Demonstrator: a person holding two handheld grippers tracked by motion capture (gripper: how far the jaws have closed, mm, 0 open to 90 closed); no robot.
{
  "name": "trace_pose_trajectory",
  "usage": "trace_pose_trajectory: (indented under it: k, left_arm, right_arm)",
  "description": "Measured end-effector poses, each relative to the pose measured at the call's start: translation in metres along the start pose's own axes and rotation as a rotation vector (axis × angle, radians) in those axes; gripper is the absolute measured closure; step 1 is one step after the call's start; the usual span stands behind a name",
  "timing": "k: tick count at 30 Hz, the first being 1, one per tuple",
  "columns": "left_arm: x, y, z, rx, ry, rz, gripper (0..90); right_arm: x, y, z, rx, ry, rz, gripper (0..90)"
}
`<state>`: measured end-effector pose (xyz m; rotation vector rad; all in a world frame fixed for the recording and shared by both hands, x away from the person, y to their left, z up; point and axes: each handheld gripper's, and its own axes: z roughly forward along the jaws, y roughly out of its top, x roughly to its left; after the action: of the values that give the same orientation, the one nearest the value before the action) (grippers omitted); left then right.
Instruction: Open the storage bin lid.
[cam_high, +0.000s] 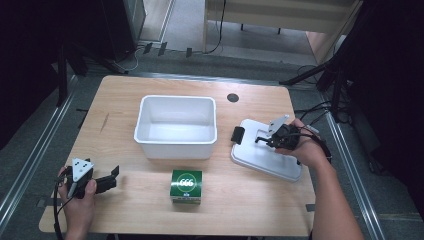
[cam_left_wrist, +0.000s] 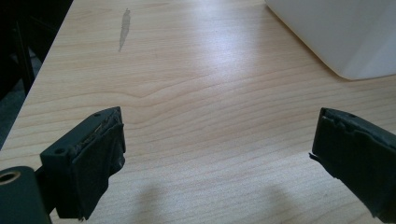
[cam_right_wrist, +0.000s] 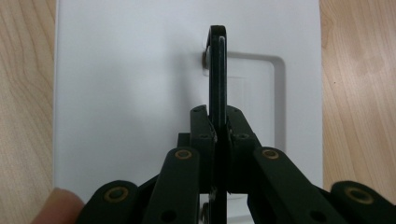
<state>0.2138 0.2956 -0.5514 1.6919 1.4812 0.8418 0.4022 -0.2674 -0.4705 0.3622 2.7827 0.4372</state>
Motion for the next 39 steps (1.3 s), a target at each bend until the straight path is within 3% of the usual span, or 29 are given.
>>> trace_pose_trajectory:
  k: [3, 6, 9, 10, 11, 15, 18, 21, 24, 28, 39]
  left_arm:
    - [0.0, 0.0, 0.0, 0.001, -0.001, 0.0, 3.0]
    - [0.0, 0.0, 0.0, 0.0, -0.002, -0.002, 3.0]
    - [0.0, 0.0, 0.0, 0.0, -0.002, -0.003, 3.0]
    - [0.0, 0.0, 0.0, 0.0, -0.002, -0.003, 3.0]
    - [0.0, 0.0, 0.0, 0.0, -0.002, -0.001, 3.0]
    - [-0.001, 0.0, 0.0, -0.001, -0.002, 0.001, 3.0]
    - [-0.001, 0.0, 0.0, -0.001, -0.002, 0.001, 3.0]
    - [-0.001, 0.0, 0.0, -0.006, -0.002, 0.002, 3.0]
    - [-0.001, 0.0, -0.001, -0.007, -0.004, 0.004, 3.0]
    - [-0.001, -0.001, -0.001, -0.009, -0.005, 0.004, 3.0]
    - [0.002, -0.001, -0.003, -0.023, -0.016, -0.014, 2.9]
  right_arm:
    - [0.001, -0.001, 0.0, -0.004, 0.0, -0.004, 84.3]
    - [0.003, -0.001, 0.0, 0.008, 0.006, -0.002, 78.6]
    - [0.007, 0.002, -0.005, -0.006, 0.059, 0.034, 62.1]
    - [0.007, 0.002, -0.005, -0.006, 0.059, 0.034, 62.1]
    - [0.009, 0.005, -0.01, -0.013, 0.065, 0.053, 51.4]
    - [0.014, 0.008, -0.017, -0.03, 0.053, 0.077, 42.5]
    - [0.024, 0.016, -0.027, -0.036, 0.065, 0.116, 30.0]
    - [0.031, 0.022, -0.031, -0.031, 0.073, 0.124, 12.0]
    - [0.038, 0.03, -0.037, -0.051, 0.087, 0.129, 1.3]
    - [0.045, 0.039, -0.041, -0.072, 0.088, 0.141, 0.0]
    - [0.086, 0.081, -0.033, -0.093, 0.076, 0.09, 0.0]
